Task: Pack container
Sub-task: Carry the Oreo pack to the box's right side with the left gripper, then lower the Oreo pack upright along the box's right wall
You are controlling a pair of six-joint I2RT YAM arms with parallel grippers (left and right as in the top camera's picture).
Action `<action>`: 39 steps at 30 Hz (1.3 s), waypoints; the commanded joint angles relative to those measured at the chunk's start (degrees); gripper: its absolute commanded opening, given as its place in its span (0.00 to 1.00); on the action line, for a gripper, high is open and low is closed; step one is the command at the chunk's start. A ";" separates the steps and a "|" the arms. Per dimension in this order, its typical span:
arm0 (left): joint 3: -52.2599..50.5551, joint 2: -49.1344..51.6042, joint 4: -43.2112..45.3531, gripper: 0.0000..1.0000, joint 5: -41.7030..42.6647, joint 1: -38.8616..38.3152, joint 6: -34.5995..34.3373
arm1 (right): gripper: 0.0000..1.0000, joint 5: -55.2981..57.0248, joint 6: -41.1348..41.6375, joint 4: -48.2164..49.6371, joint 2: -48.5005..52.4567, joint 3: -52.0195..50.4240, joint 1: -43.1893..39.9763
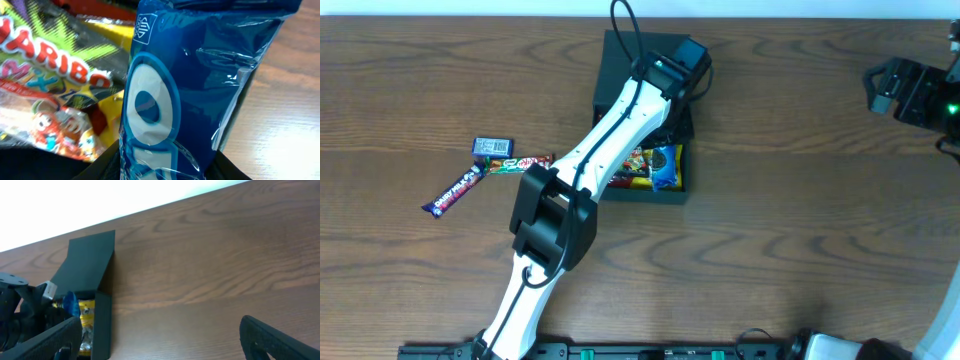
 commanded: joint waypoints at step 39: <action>-2.97 1.53 6.47 0.22 0.98 -1.88 3.65 | 0.99 -0.26 -1.05 -0.66 -0.98 0.61 -0.72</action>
